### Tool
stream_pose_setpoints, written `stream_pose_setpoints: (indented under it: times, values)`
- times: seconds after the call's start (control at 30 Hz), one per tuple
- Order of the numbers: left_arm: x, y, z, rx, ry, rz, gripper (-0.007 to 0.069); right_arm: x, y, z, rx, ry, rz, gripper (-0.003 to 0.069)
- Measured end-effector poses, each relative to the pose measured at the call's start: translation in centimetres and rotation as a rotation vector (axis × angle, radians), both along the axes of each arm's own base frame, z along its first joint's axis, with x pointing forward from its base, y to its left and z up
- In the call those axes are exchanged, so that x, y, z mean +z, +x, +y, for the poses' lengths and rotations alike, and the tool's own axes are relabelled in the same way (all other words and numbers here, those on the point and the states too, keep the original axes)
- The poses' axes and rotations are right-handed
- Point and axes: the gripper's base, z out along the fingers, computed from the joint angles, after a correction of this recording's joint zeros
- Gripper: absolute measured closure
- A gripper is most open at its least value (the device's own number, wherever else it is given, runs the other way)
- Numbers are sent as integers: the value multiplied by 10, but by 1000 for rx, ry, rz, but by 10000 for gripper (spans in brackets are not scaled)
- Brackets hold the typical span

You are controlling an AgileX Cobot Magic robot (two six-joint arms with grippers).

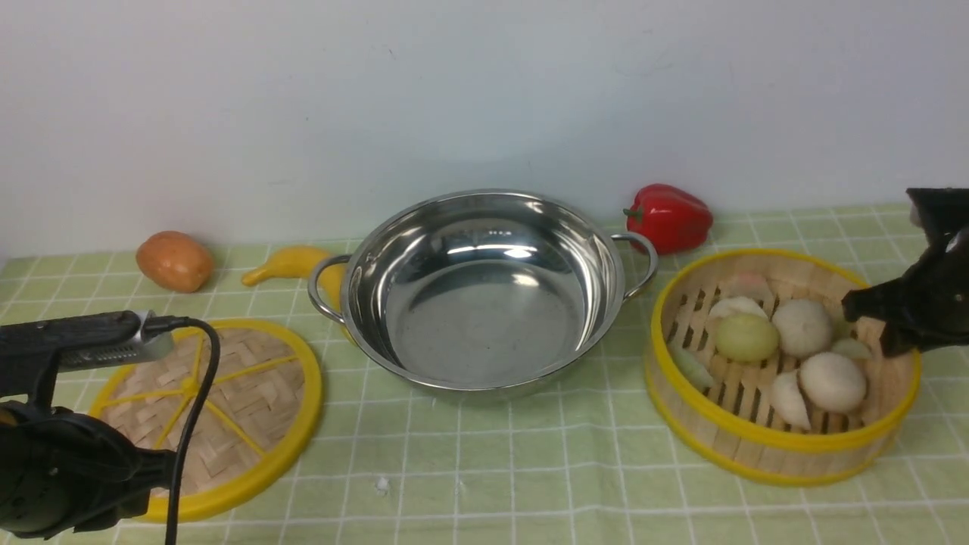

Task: Place the steamer in the pot on the green tablecloth, and put the lid on the steamer.
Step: 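Reach for and grasp the rim of the bamboo steamer holding the buns with the right gripper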

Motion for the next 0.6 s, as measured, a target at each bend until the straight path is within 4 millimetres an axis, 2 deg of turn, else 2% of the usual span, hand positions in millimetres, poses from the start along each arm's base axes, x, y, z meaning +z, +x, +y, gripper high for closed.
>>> stream_pose_setpoints:
  times: [0.23,0.27,0.33,0.43,0.53,0.6]
  values:
    - [0,0,0,0,0,0,486,32,-17,-4,31,-57,37,601]
    - [0,0,0,-1,1,0,482,45,-22,-3,30,-61,22,601]
    - [0,0,0,-1,1,0,477,54,-26,-3,29,-62,3,601]
    - [0,0,0,-1,2,0,476,78,-34,-1,17,-41,-55,601]
    - [0,0,0,-1,2,0,476,88,-35,3,16,-5,-73,601]
    - [0,0,0,-1,2,0,476,97,-29,13,34,24,-92,601]
